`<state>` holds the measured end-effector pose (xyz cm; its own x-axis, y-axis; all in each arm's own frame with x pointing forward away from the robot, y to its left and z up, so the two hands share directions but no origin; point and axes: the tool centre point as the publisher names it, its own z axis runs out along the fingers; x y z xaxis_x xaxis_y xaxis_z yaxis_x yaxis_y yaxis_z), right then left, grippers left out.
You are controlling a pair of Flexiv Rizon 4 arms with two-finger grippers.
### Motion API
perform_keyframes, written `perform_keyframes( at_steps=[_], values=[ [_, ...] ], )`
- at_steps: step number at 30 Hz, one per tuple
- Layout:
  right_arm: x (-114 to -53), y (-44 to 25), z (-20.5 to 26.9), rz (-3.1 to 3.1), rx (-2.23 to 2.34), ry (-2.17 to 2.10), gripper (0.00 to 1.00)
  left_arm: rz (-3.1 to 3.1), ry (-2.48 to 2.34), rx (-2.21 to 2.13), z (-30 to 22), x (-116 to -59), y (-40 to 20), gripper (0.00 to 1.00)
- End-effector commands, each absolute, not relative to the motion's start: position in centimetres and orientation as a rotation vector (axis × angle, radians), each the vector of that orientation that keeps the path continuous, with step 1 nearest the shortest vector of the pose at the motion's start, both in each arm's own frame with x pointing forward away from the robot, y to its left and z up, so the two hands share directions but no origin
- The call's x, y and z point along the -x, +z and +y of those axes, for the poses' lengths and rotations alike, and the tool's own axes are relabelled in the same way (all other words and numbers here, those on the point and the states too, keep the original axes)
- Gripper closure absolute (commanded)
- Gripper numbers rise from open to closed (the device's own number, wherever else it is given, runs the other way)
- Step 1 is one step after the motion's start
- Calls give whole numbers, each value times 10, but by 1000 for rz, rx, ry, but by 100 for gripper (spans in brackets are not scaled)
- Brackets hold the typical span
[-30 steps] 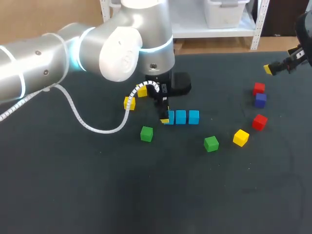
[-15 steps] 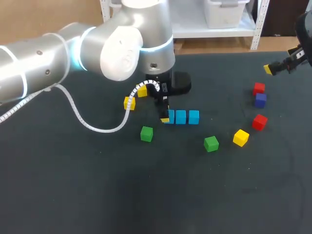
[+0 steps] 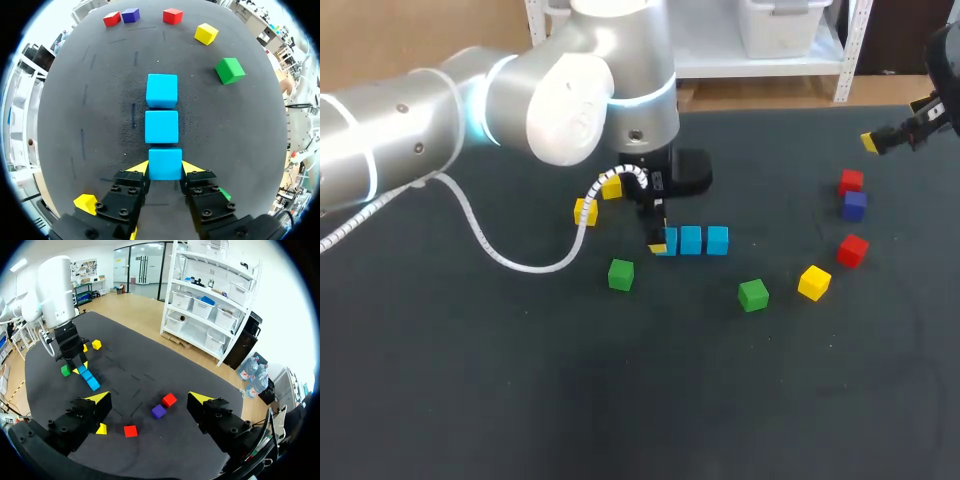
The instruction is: Place the blue cubes, place green cubes on the blue cubes, place the yellow cubes on the green cubes, then place the red cubes on the yellow cubes, and place purple cube on the red cubes.
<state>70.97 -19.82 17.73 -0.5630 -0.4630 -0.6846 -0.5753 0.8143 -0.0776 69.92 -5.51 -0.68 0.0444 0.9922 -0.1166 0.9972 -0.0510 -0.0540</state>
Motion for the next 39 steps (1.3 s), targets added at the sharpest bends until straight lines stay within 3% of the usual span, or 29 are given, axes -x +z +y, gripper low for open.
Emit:
perform_keyframes(
  at_steps=[1, 2, 3, 19, 20, 22, 24, 28, 32, 33, 34, 39],
  values=[
    [-709, 175, -197, 2261, 751, 190, 0, 2140, -189, -2245, -56, -703, -6, 85],
    [-709, 175, -197, 2261, 751, 190, 0, 2156, -186, -2233, -56, -704, -7, 62],
    [-709, 175, -197, 2261, 751, 190, 0, 2157, -187, -2233, -56, -704, -7, 0],
    [-709, 175, -197, 2261, 751, 190, 0, 2180, -196, -2210, -55, -706, -5, 0],
    [-709, 175, -197, 2261, 751, 190, 0, 2182, -197, -2206, -55, -706, -5, 10],
    [-709, 175, -197, 2261, 751, 190, 0, 2186, -197, -2199, -55, -706, -5, 52],
    [-709, 175, -197, 2261, 751, 190, 0, 2190, -199, -2196, -55, -707, -5, 70],
    [-709, 175, -197, 2261, 751, 190, 0, 2192, -202, -2198, -55, -707, -6, 81],
    [-709, 175, -197, 2261, 751, 190, 0, 2191, -202, -2202, -54, -707, -5, 81],
    [-709, 175, -197, 2261, 751, 190, 0, 2190, -202, -2202, -54, -707, -5, 84],
    [-709, 175, -197, 2261, 751, 190, 0, 2189, -203, -2202, -54, -707, -5, 94],
    [-709, 175, -197, 2261, 751, 190, 0, 2185, -203, -2202, -55, -707, -5, 100]
  ],
)
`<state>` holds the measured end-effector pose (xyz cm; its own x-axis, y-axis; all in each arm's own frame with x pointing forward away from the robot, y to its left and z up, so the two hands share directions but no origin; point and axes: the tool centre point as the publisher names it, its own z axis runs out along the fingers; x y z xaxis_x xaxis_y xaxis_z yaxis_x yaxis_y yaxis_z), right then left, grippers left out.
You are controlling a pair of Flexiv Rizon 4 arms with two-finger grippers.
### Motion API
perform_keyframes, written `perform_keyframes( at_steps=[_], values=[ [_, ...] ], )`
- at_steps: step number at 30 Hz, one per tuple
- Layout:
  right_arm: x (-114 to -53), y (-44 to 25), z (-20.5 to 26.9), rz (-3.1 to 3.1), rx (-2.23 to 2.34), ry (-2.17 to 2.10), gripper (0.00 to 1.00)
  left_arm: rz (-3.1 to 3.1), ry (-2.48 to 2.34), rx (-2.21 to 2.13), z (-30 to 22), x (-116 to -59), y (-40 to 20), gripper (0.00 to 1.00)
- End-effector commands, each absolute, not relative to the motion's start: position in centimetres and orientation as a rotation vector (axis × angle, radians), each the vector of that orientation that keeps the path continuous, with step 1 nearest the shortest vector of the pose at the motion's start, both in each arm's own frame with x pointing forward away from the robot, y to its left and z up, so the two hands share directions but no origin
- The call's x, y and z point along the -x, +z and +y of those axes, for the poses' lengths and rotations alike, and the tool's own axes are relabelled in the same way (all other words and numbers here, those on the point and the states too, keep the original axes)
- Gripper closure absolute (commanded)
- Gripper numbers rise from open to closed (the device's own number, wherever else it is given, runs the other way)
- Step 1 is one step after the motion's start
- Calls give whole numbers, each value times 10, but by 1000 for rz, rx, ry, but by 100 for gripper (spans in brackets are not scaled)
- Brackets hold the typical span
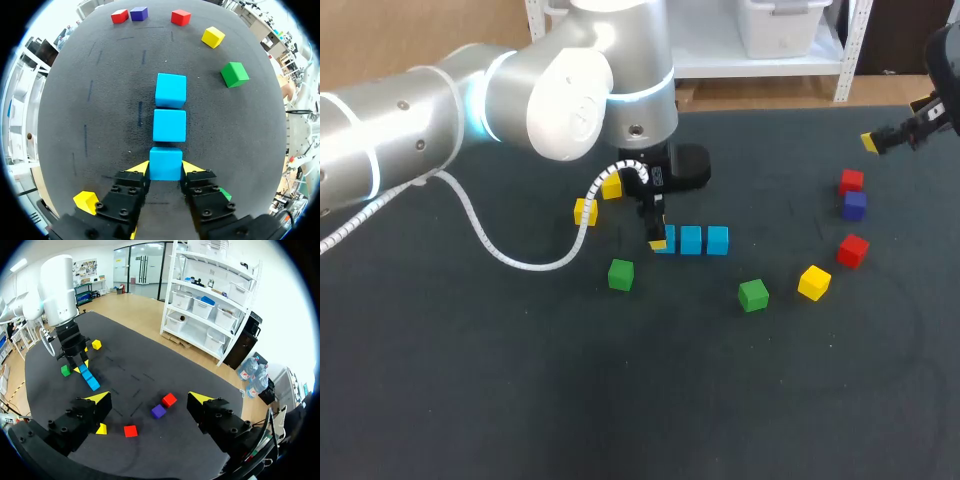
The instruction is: Place the blue cubes, place green cubes on the blue cubes, place the yellow cubes on the green cubes, then place the red cubes on the yellow cubes, and place purple cube on the red cubes.
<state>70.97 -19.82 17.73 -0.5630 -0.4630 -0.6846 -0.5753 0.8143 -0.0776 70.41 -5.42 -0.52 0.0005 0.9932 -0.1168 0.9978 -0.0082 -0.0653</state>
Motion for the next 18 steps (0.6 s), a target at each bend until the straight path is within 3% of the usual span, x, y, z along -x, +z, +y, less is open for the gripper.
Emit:
perform_keyframes(
  at_steps=[1, 6, 9, 18],
  values=[
    [-709, 175, -197, 2261, 751, 190, 0, 2184, -203, -2203, -55, -707, -5, 98],
    [-709, 175, -197, 2261, 751, 190, 0, 2177, -208, -2210, -56, -706, -5, 90],
    [-709, 175, -197, 2261, 751, 190, 0, 2172, -210, -2217, -56, -704, -5, 95],
    [-709, 175, -197, 2261, 751, 190, 0, 2162, -214, -2233, -55, -701, -5, 93]
  ],
)
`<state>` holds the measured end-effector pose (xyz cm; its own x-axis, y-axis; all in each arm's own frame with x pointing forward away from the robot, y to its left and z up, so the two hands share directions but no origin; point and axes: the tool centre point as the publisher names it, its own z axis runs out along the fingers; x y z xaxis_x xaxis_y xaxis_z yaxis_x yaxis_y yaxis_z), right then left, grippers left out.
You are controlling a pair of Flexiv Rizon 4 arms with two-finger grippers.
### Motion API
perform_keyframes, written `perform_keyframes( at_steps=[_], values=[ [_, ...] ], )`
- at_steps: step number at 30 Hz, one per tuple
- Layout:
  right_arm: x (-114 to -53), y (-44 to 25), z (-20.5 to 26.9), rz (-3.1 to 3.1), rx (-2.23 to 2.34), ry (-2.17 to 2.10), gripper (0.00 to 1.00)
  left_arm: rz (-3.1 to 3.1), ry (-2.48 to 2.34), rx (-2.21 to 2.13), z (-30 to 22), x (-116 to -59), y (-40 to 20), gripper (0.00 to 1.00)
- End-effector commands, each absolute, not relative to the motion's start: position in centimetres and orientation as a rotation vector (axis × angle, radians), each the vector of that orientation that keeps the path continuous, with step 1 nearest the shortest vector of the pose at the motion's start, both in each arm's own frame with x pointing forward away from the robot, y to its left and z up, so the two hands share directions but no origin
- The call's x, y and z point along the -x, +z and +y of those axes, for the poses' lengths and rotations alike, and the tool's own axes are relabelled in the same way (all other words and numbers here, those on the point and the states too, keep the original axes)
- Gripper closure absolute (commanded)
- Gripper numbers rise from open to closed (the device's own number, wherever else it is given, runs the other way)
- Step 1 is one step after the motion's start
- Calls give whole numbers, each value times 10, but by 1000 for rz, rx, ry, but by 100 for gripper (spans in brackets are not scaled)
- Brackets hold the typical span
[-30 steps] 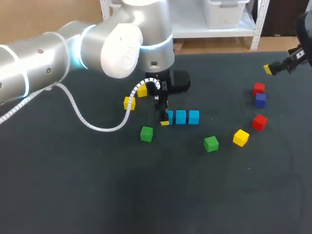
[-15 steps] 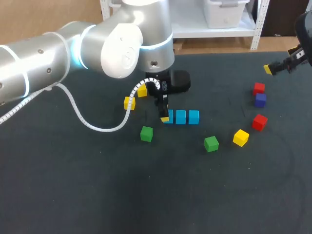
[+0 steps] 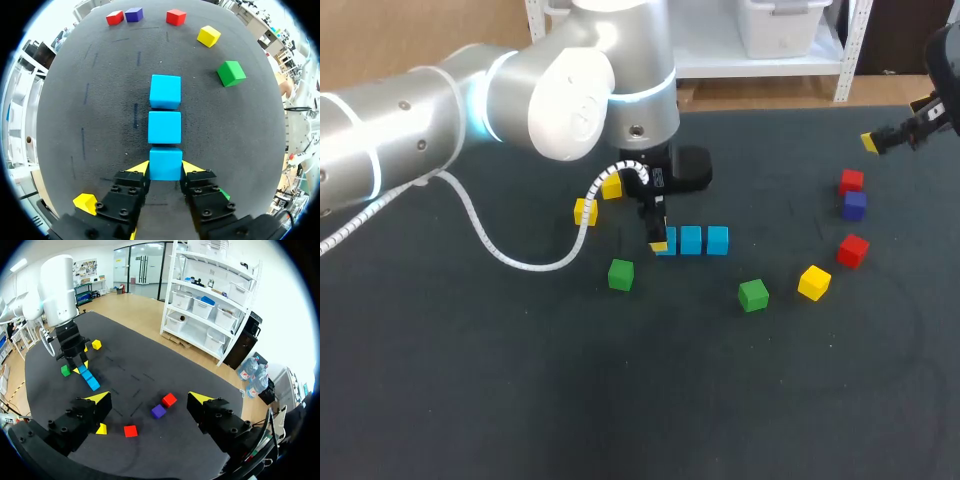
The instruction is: Place the blue cubes, place green cubes on the blue cubes, place the yellow cubes on the green cubes, then place the red cubes on the yellow cubes, and place purple cube on the red cubes.
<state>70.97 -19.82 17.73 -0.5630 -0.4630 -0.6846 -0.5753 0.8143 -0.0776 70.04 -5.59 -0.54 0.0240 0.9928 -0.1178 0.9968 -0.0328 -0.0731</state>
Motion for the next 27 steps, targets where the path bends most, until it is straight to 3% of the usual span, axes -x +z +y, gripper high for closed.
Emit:
perform_keyframes(
  at_steps=[1, 3, 4, 7, 8, 9, 21, 22, 23, 24, 26, 27],
  values=[
    [-709, 175, -197, 2261, 751, 190, 0, 2163, -215, -2232, -55, -701, -5, 93],
    [-709, 175, -197, 2261, 751, 190, 0, 2163, -216, -2231, -55, -701, -5, 91],
    [-709, 175, -197, 2261, 751, 190, 0, 2164, -216, -2230, -55, -701, -5, 84],
    [-709, 175, -197, 2261, 751, 190, 0, 2165, -214, -2231, -55, -701, -4, 50],
    [-709, 175, -197, 2261, 751, 190, 0, 2165, -213, -2231, -55, -701, -4, 10],
    [-709, 175, -197, 2261, 751, 190, 0, 2171, -210, -2218, -56, -702, -3, 0],
    [-709, 175, -197, 2261, 751, 190, 0, 2180, -204, -2210, -55, -704, -3, 0],
    [-709, 175, -197, 2261, 751, 190, 0, 2181, -204, -2209, -55, -704, -3, 13],
    [-709, 175, -197, 2261, 751, 190, 0, 2181, -204, -2206, -56, -704, -3, 37],
    [-709, 175, -197, 2261, 751, 190, 0, 2181, -204, -2205, -56, -704, -4, 52],
    [-709, 175, -197, 2261, 751, 190, 0, 2182, -206, -2202, -56, -704, -4, 63],
    [-709, 175, -197, 2261, 751, 190, 0, 2182, -207, -2201, -56, -704, -4, 74]
  ],
)
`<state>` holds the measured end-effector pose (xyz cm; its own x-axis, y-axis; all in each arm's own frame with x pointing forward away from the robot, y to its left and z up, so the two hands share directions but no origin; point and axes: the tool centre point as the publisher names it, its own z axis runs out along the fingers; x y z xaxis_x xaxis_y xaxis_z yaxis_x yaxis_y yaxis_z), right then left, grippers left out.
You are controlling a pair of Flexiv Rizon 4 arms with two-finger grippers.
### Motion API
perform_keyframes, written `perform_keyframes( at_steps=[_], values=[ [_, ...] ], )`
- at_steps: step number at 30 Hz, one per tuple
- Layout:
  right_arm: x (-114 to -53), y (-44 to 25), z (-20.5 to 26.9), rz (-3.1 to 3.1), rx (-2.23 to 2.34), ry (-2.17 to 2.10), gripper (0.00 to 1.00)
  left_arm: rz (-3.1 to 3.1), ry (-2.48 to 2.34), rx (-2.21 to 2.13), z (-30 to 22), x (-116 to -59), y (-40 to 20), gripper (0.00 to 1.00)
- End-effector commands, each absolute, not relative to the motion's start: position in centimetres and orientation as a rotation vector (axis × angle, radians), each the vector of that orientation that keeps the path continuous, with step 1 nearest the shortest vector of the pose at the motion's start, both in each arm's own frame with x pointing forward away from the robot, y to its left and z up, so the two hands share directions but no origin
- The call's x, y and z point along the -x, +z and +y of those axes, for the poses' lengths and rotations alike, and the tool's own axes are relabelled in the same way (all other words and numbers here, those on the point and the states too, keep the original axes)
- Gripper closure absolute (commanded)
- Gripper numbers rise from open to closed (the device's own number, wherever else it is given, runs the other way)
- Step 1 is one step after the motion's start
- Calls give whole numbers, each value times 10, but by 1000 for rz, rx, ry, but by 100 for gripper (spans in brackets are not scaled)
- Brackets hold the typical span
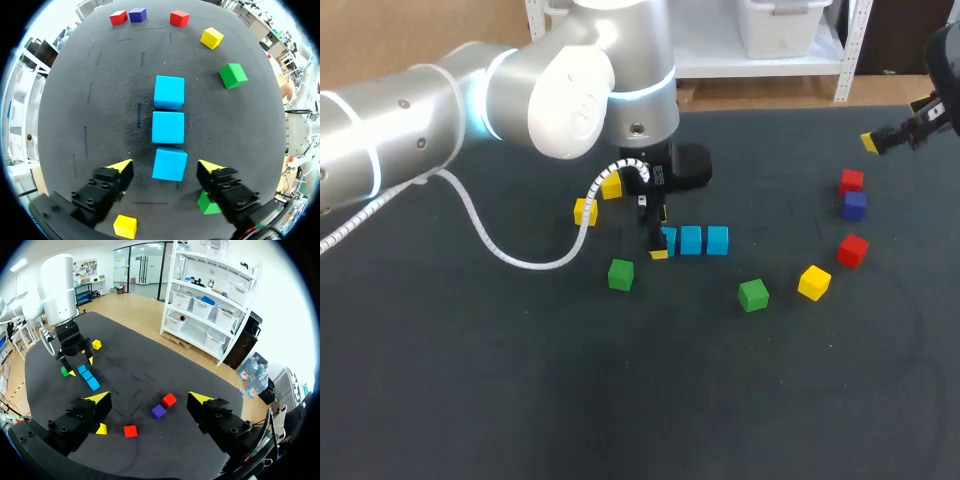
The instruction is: Place the blue cubes, place green cubes on the blue cubes, place the yellow cubes on the green cubes, then place the red cubes on the yellow cubes, and place purple cube on the red cubes.
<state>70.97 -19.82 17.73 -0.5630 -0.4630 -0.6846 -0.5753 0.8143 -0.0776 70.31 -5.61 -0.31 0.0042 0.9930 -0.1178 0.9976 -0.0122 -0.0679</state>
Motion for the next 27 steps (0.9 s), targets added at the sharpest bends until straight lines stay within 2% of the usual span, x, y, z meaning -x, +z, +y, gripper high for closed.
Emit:
perform_keyframes(
  at_steps=[1, 2, 5, 8, 12, 13, 15, 16, 17, 19, 22, 25, 26, 27],
  values=[
    [-709, 175, -197, 2261, 751, 190, 0, 2182, -207, -2201, -56, -704, -4, 85],
    [-709, 175, -197, 2261, 751, 190, 0, 2180, -207, -2202, -56, -704, -4, 88],
    [-709, 175, -197, 2261, 751, 190, 0, 2176, -209, -2206, -57, -704, -4, 84],
    [-709, 175, -197, 2261, 751, 190, 0, 2173, -207, -2209, -57, -704, -4, 85],
    [-709, 175, -197, 2261, 751, 190, 0, 2174, -206, -2206, -57, -704, -4, 92],
    [-709, 175, -197, 2261, 751, 190, 0, 2174, -207, -2205, -57, -704, -4, 99],
    [-709, 175, -197, 2261, 751, 190, 0, 2173, -210, -2207, -57, -704, -4, 100],
    [-709, 175, -197, 2261, 751, 190, 0, 2170, -212, -2210, -57, -704, -4, 89],
    [-709, 175, -197, 2261, 751, 190, 0, 2169, -213, -2212, -57, -704, -4, 85],
    [-709, 175, -197, 2261, 751, 190, 0, 2167, -214, -2215, -57, -703, -4, 90],
    [-709, 175, -197, 2261, 751, 190, 0, 2166, -213, -2217, -57, -702, -4, 79],
    [-709, 175, -197, 2261, 751, 190, 0, 2166, -213, -2218, -57, -702, -4, 79],
    [-709, 175, -197, 2261, 751, 190, 0, 2165, -213, -2220, -57, -702, -4, 76],
    [-709, 175, -197, 2261, 751, 190, 0, 2163, -214, -2222, -57, -702, -4, 66]
  ],
)
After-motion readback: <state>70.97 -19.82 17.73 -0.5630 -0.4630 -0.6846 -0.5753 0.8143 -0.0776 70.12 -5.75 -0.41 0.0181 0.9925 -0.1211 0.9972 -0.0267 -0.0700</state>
